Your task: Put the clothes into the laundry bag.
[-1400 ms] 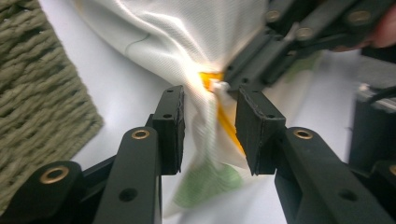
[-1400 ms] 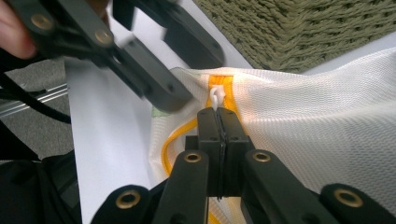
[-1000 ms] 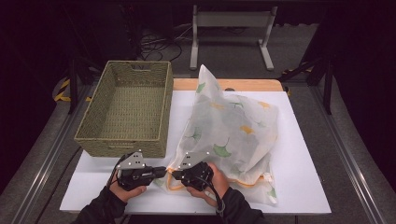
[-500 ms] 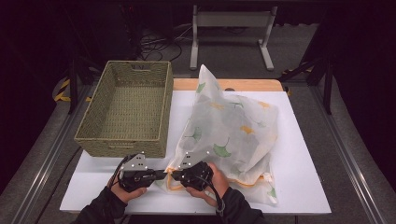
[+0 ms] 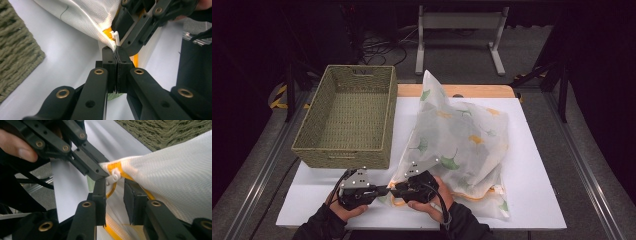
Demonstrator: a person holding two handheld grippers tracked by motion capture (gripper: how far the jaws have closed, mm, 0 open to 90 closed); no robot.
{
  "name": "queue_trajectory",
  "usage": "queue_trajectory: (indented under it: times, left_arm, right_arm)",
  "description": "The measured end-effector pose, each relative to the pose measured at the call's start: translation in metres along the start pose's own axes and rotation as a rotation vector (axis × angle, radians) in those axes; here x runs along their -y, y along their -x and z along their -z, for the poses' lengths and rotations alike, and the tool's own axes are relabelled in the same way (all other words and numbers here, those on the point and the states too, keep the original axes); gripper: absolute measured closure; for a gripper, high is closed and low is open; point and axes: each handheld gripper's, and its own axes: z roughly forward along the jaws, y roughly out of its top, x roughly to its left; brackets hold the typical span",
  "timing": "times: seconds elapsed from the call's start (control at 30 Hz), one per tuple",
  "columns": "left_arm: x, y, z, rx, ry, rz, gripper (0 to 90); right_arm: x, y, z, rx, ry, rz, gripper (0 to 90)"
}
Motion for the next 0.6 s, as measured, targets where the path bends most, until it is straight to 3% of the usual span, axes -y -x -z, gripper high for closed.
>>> queue_trajectory:
  times: [0.07, 0.17, 0.23, 0.5, 0.6]
  left_arm:
    - [-0.0003, 0.0008, 0.0002, -0.006, -0.002, 0.0, 88.0]
    - [-0.0006, 0.0019, 0.0004, -0.012, -0.004, -0.013, 88.0]
    - [-0.0008, 0.0018, 0.0002, -0.006, 0.0, -0.012, 88.1]
    - [-0.0003, 0.0014, 0.0004, -0.02, -0.023, -0.027, 88.1]
    - [-0.0012, 0.0021, 0.0011, -0.028, -0.018, -0.03, 88.1]
  right_arm:
    - [-0.0001, -0.0005, -0.0001, 0.009, 0.0, 0.003, 71.1]
    - [0.0012, 0.0004, 0.0008, 0.013, 0.009, -0.031, 71.6]
    - [0.0012, -0.0006, -0.0004, 0.036, 0.005, -0.019, 73.7]
    - [0.0002, -0.0055, -0.0031, 0.046, -0.005, 0.044, 89.5]
    - [-0.0007, -0.0063, -0.0008, 0.049, -0.01, 0.053, 89.5]
